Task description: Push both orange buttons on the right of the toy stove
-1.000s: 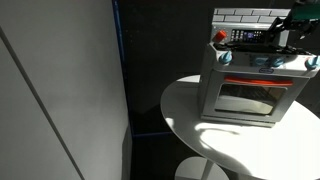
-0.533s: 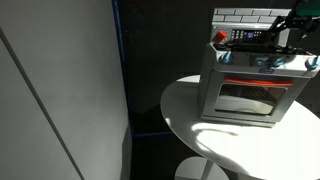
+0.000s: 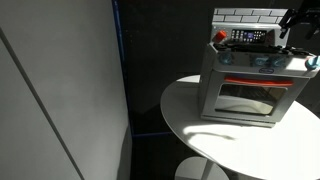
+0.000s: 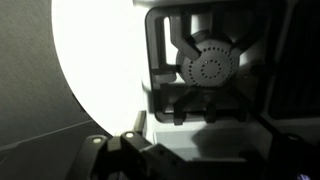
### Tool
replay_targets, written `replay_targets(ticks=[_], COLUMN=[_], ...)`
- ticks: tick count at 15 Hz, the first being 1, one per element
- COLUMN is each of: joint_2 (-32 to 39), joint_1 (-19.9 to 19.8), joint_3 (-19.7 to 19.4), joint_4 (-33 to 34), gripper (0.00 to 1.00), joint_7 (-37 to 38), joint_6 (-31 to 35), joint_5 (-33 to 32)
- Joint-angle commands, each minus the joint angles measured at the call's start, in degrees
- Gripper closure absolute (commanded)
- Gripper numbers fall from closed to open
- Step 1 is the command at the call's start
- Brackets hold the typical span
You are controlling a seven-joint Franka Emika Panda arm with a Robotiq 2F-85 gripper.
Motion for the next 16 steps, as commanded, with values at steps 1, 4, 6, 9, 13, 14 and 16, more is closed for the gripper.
replay_targets(ticks=[1,4,6,9,13,14,16], joint_2=[-5.0,-8.3,-10.3,-13.6,-18.1,-19.1,-20.6], joint_1=[-1.4,-1.6,-1.7,-1.9,-2.0,-2.0,-2.0], joint_3=[1.1,1.0,0.9,0.9,0.9,0.9,0.9], joint_4=[-2.5,-3.0,-2.9,-2.4,-2.1,-2.0,-2.0], gripper=[0.0,0.0,0.0,0.0,0.0,0.0,0.0], joint_7=[-6.2,-9.3,-10.4,-10.8,-11.2,-11.2,-11.5], joint_6=[-6.6,-12.7,-16.8,-22.8,-27.7,-28.6,-29.7], joint_5=[2.4,2.6,2.4,2.3,2.5,2.6,2.6])
